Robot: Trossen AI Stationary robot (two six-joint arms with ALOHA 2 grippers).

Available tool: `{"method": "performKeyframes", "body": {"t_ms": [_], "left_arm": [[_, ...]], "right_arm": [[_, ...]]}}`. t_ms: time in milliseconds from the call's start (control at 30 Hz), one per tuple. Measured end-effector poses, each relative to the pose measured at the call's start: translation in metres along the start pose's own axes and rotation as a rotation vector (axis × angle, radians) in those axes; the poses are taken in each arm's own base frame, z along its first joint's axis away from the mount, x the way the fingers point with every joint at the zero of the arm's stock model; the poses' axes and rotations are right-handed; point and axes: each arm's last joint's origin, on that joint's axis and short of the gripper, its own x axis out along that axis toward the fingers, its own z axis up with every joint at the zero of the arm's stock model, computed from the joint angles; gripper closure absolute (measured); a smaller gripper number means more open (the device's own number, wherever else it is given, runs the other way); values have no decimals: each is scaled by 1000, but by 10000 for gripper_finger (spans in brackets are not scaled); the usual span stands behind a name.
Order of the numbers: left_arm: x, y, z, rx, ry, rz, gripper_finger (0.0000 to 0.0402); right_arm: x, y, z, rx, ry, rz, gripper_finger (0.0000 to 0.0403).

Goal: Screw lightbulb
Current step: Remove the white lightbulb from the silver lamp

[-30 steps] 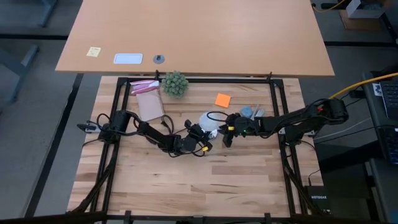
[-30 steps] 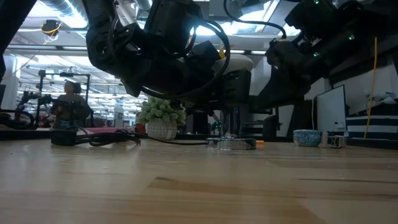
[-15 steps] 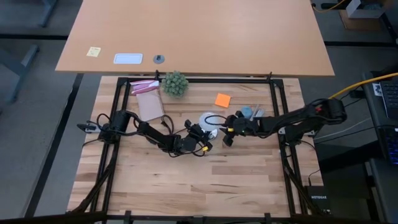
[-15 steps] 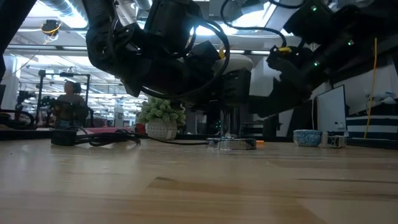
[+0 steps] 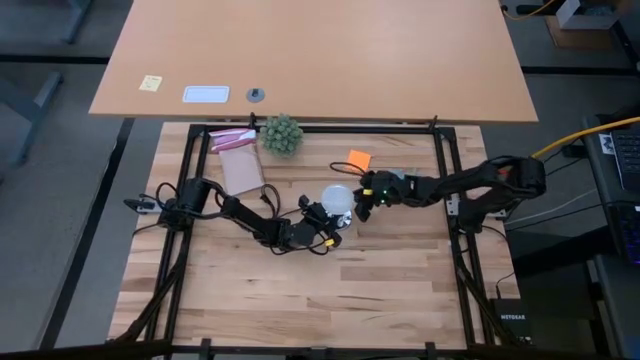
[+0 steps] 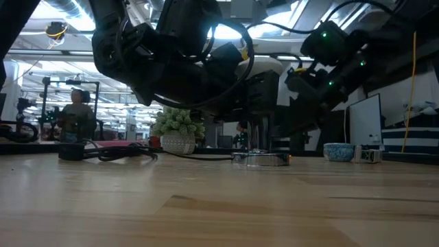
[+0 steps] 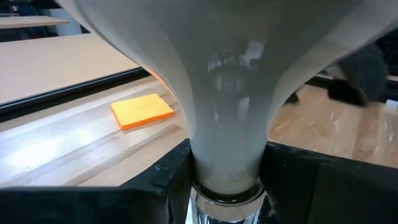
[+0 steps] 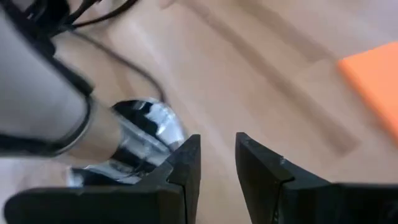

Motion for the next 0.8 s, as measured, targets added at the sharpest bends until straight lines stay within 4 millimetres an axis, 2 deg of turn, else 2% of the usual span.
{"method": "performKeyframes", "body": {"t_ms": [367, 800], "left_arm": [[-1, -1, 0, -6, -2, 7, 249], [-1, 0, 0, 7, -2, 17, 249]], "right_arm": [[34, 0, -18, 67, 54, 116, 301], [37, 2, -22, 199, 136, 212, 301]]}}
